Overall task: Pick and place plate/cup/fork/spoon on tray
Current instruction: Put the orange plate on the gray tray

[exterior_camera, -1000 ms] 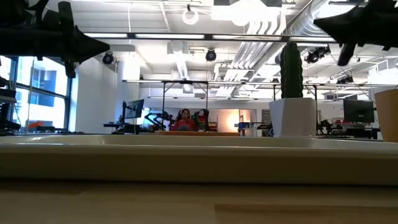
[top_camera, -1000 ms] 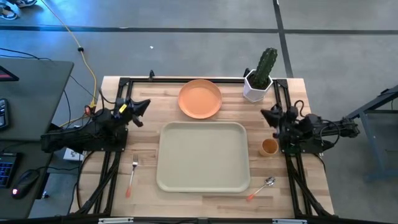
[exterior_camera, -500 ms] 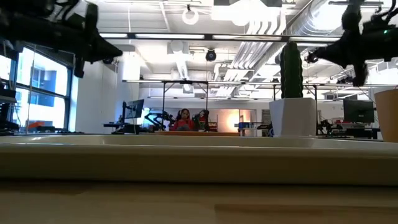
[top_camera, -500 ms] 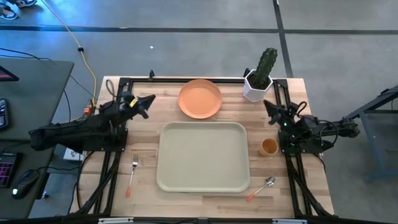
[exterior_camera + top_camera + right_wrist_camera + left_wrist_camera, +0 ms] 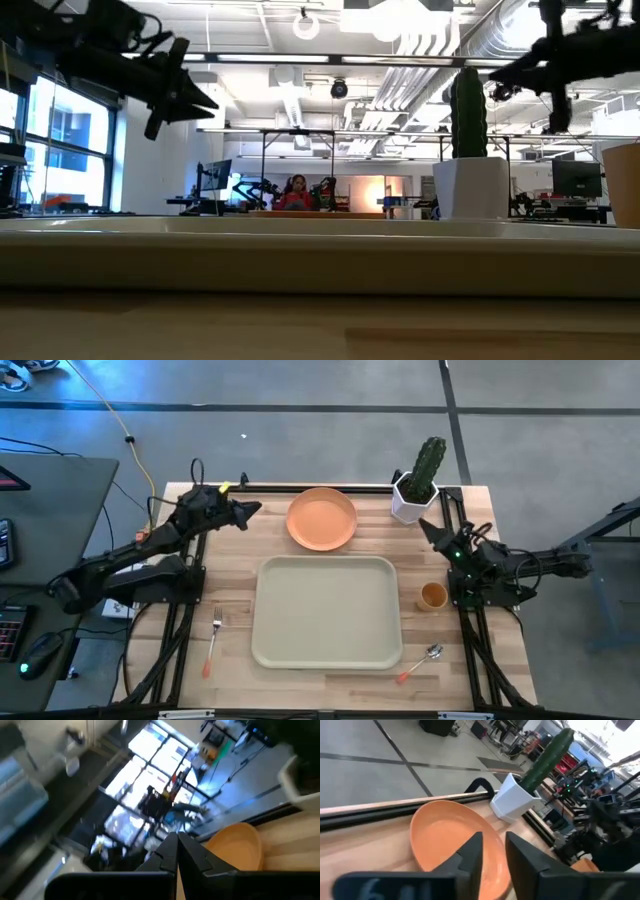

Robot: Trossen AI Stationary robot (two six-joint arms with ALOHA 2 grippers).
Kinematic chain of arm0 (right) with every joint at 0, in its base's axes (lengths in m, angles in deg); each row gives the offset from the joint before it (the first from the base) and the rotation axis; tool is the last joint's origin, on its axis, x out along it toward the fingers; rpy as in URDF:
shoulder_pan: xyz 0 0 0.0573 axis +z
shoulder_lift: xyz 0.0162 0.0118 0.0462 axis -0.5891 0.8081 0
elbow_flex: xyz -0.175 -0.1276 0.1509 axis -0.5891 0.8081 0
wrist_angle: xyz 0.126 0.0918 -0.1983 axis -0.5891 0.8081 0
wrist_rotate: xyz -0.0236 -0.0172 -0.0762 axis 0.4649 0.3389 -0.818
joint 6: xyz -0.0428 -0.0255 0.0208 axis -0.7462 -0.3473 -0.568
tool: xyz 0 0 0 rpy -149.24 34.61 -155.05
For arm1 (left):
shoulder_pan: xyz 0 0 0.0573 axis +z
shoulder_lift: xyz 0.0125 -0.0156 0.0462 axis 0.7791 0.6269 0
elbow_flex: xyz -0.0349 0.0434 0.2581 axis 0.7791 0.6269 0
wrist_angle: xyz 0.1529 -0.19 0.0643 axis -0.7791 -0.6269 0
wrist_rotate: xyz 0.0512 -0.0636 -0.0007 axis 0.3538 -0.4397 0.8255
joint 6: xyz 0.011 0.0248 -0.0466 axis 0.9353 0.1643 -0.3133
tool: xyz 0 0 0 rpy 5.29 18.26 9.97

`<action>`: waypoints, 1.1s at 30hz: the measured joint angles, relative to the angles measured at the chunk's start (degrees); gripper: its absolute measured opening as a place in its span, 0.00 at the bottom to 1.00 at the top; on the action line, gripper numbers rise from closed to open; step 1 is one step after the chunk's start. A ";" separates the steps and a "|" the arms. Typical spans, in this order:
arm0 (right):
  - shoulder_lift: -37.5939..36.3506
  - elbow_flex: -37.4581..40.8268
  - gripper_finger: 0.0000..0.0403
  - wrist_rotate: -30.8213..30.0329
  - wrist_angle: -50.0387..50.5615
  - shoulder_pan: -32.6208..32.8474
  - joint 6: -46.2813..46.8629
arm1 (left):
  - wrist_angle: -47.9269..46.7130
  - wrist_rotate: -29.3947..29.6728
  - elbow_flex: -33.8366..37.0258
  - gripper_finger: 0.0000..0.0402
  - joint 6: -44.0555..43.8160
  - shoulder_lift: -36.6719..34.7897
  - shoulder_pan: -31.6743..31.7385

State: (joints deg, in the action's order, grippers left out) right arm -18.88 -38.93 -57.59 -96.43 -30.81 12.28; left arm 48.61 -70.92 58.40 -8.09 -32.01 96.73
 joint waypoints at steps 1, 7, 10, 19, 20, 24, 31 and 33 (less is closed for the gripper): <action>2.59 -0.83 0.00 0.73 -0.37 -0.37 0.43 | 0.71 -0.88 -0.23 0.24 0.10 1.64 1.04; 16.90 -2.96 0.00 -4.93 -1.57 -2.57 14.05 | 1.24 -6.88 -6.78 0.36 4.92 12.30 4.48; 22.96 -3.89 0.00 -0.56 -1.53 -5.88 16.91 | 1.09 -7.14 -10.85 0.39 7.66 16.63 5.04; 43.85 -15.01 0.18 20.28 8.06 -18.58 14.67 | -2.97 -8.29 -19.87 0.44 7.44 28.72 7.04; 46.31 -17.00 0.23 22.31 9.63 -20.61 13.55 | -4.35 -8.61 -20.97 0.44 8.27 29.43 7.25; 56.18 -24.44 0.39 30.25 12.14 -28.40 9.61 | -10.94 -8.81 -25.12 0.44 11.95 30.09 8.53; 73.42 -35.40 0.55 47.23 13.06 -38.35 1.87 | -17.98 -8.80 -28.59 0.44 14.07 28.22 10.39; 77.03 -38.37 0.56 49.82 15.92 -39.22 1.30 | -20.40 -8.90 -28.59 0.44 14.12 27.25 10.37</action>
State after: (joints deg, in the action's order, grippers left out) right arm 58.15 -77.29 -7.77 -80.51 -70.02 13.58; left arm 28.21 -79.82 29.82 6.03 -4.76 107.10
